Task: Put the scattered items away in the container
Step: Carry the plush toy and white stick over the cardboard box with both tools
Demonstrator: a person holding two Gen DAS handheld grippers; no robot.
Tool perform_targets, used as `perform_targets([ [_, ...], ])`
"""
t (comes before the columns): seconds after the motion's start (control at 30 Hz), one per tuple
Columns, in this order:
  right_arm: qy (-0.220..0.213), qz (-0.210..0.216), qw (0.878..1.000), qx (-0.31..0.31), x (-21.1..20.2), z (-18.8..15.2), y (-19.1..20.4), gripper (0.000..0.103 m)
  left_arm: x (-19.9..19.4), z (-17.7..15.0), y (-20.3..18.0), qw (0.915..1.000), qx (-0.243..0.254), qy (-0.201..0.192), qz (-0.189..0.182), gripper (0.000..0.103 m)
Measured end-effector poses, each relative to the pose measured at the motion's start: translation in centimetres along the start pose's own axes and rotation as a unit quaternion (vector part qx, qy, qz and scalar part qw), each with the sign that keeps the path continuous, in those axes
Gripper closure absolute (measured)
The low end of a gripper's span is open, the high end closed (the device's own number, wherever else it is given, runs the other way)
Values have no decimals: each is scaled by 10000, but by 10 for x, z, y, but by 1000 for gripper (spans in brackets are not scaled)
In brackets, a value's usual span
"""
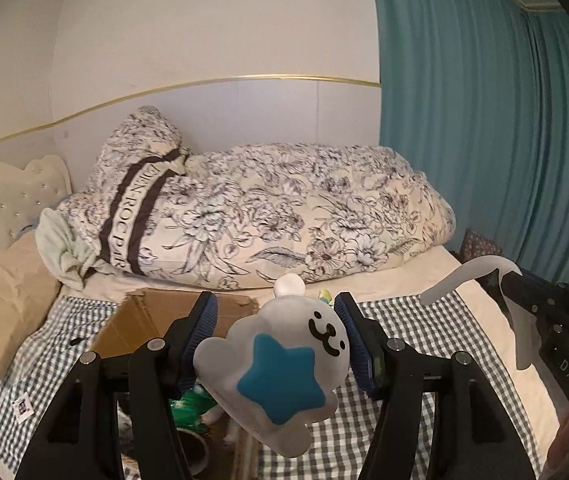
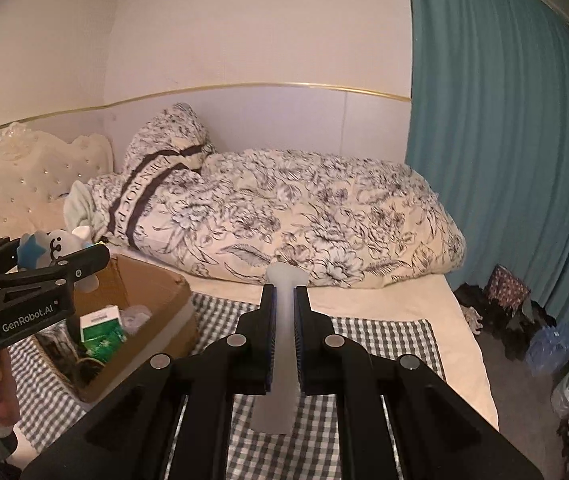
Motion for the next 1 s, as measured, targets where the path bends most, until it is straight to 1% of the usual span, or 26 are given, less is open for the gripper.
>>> perform_targets([
  [0.3,-150,195,9996,-140,-13,11,33,95,-25,0,31,9995,-112,-141,262,41],
  [0.53,-216,411,9987,-231,-14,20,63,95,-41,1,49,9985,-109,-239,474,41],
  [1.0,-272,782,9956,-445,-7,34,122,95,-48,-4,98,9960,-270,-216,829,41],
])
Point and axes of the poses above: each gripper's, at about its wrist camera, not at the fingertips, and x roughly the way its jaws point, y to its left, z to its top, the point moved 8 cm from there along x, roughly the way its jaws point, and after that the axes turned 3 degrees about y, right-handed, at the moved point
